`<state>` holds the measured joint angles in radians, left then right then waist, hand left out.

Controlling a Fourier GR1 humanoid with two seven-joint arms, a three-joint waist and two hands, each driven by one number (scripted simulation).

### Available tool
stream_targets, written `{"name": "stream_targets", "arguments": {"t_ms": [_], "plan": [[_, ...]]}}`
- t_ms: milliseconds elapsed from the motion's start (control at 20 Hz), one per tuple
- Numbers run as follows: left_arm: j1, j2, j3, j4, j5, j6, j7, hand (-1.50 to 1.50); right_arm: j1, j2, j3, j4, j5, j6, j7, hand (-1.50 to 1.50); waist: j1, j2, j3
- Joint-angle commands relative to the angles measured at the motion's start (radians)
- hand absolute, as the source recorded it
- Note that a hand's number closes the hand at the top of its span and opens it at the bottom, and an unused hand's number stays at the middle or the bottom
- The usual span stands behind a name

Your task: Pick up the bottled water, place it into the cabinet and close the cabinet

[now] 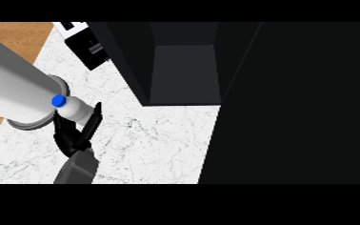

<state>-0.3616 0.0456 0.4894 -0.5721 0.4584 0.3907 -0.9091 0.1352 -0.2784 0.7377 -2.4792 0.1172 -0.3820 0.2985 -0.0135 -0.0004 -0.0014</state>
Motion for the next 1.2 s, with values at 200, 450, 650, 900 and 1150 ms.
{"name": "stream_targets", "arguments": {"t_ms": [200, 450, 650, 900, 1150], "plan": [[-0.018, -0.021, 0.015, 0.057, 0.042, -0.073, -0.106, 1.5, 0.041, -0.061, -0.008, -0.113, 0.058, 0.014, 0.0, -1.5, 0.002, 0.0, 0.001], [-0.046, 0.038, 0.017, 0.077, 0.073, -0.176, -0.061, 1.5, -0.005, -0.023, 0.026, -0.067, 0.096, -0.01, 0.028, -1.5, 0.003, 0.0, 0.0], [-0.039, -0.002, -0.035, 0.08, 0.037, -0.206, -0.1, 1.5, 0.004, -0.062, -0.044, -0.103, 0.034, -0.003, 0.025, -1.5, 0.002, 0.0, 0.001], [0.018, -0.032, -0.313, 0.103, -0.166, -0.495, 0.013, 1.5, -0.025, -0.058, 0.003, -0.029, 0.017, 0.0, -0.018, -1.5, -0.017, -0.009, 0.0], [0.109, 0.007, -0.378, -0.049, -0.191, -0.576, 0.027, 1.5, -0.016, -0.07, -0.037, -0.098, 0.034, -0.027, 0.05, -1.5, 0.019, -0.007, 0.002]]}}
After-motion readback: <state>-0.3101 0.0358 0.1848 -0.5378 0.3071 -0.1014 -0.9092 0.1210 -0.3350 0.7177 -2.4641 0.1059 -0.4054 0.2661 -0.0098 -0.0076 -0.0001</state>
